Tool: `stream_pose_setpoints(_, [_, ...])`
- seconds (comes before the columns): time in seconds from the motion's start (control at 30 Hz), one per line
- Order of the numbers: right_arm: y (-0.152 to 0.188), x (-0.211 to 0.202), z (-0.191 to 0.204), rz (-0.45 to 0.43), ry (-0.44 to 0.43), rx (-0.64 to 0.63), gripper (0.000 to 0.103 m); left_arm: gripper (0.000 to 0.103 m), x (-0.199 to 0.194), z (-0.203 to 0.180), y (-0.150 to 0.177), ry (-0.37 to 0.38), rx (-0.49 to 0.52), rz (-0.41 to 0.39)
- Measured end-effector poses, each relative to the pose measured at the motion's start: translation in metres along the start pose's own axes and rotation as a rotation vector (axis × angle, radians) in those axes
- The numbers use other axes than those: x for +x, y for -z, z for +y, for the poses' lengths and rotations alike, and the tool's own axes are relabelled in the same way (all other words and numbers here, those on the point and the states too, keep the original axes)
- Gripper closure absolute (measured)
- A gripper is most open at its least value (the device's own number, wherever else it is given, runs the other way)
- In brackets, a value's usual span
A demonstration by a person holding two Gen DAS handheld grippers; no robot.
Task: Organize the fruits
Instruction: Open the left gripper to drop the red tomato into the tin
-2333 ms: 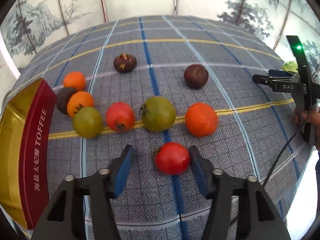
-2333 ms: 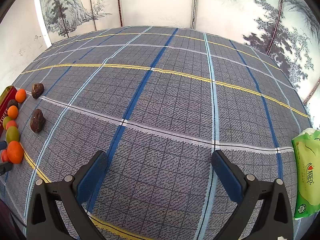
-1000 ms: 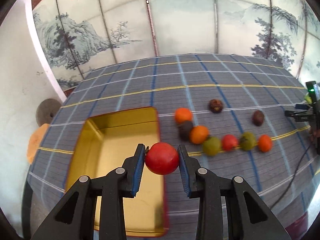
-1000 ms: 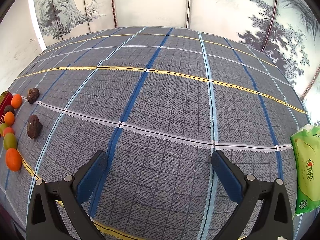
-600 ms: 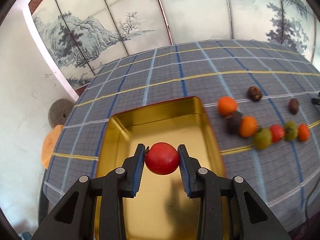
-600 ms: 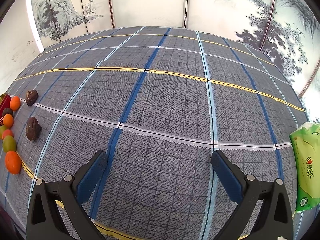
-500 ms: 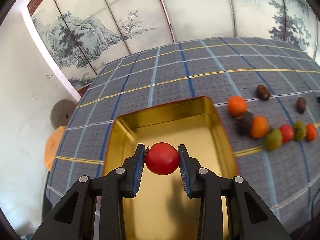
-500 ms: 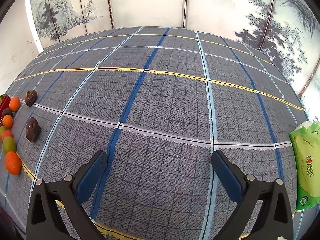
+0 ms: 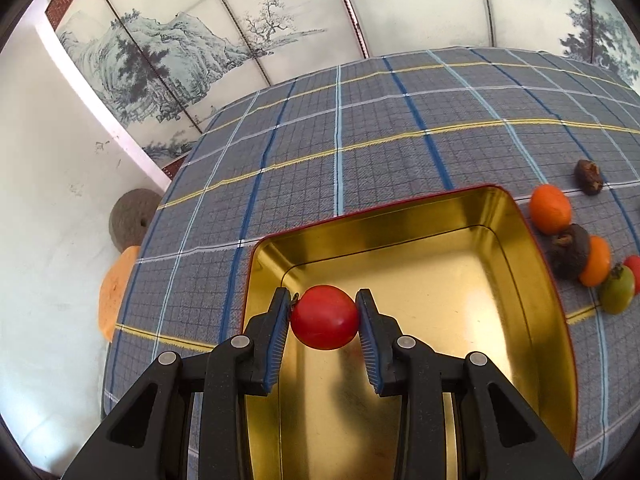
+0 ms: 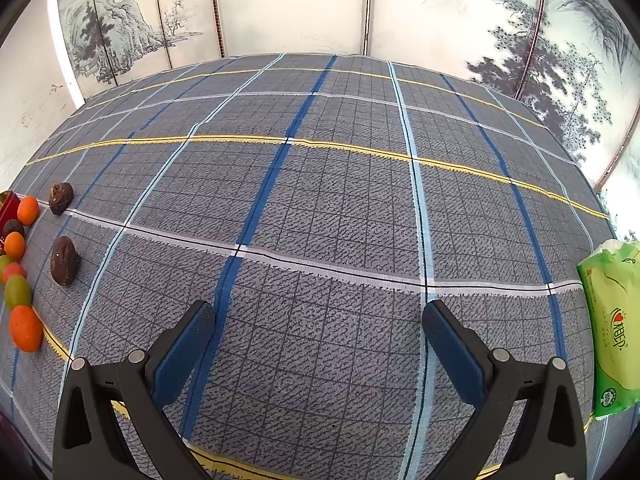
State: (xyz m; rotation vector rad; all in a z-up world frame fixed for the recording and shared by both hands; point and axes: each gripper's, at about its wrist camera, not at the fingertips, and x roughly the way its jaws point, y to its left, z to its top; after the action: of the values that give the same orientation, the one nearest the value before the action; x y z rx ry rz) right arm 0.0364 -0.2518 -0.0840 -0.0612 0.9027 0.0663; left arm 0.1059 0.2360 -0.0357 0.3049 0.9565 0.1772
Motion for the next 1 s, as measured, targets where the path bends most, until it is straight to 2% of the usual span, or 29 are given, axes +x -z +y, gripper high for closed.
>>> stream_pose_setpoints(0.23, [0.0, 0.0, 0.0, 0.0, 0.0, 0.001, 0.0, 0.065, 0.012, 0.003, -0.002, -0.009, -0.013, 0.018])
stream_pose_setpoints(0.4, [0.0, 0.0, 0.0, 0.0, 0.001, 0.001, 0.0, 0.046, 0.012, 0.003, -0.003, -0.041, -0.014, -0.004])
stream_pose_setpoints(0.53, [0.0, 0.0, 0.0, 0.0, 0.001, 0.001, 0.0, 0.043, 0.004, 0.004, -0.002, -0.048, -0.021, -0.025])
stream_pose_setpoints(0.63, [0.0, 0.0, 0.0, 0.0, 0.001, 0.001, 0.0, 0.043, -0.011, 0.009, 0.001, -0.025, -0.062, -0.036])
stream_pose_setpoints(0.83, [0.001, -0.001, -0.001, -0.005, -0.008, 0.001, 0.0, 0.042, -0.07, -0.001, 0.024, 0.031, -0.104, -0.116])
stream_pose_setpoints(0.93, [0.005, -0.018, 0.005, -0.076, -0.052, -0.011, 0.0, 0.041, -0.096, -0.011, 0.041, 0.068, -0.112, -0.13])
stream_pose_setpoints(1.0, [0.007, -0.035, 0.013, -0.132, -0.117, -0.003, 0.0, 0.04, -0.107, -0.016, 0.051, 0.087, -0.111, -0.134])
